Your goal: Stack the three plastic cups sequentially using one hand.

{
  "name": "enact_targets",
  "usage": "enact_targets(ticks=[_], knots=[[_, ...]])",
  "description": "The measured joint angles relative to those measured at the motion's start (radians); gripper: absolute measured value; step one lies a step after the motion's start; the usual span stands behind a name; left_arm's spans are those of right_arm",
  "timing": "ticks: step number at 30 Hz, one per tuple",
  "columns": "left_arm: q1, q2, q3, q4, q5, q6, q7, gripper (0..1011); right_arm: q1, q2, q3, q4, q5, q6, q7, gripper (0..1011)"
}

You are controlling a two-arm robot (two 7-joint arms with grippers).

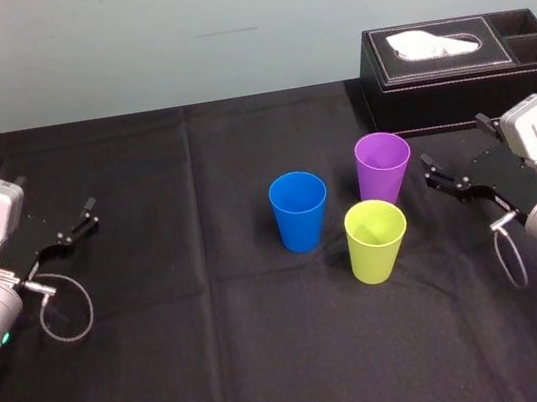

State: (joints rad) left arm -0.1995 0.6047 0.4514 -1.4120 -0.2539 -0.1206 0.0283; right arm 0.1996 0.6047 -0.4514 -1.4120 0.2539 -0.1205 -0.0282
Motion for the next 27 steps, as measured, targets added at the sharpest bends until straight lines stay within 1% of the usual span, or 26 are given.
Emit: enact_targets(ticks=[27], knots=[[0.000,0.000,0.000,0.000,0.000,0.000,0.000,1011,0.000,0.000,0.000,0.000,0.000,0.000,0.000,1003]])
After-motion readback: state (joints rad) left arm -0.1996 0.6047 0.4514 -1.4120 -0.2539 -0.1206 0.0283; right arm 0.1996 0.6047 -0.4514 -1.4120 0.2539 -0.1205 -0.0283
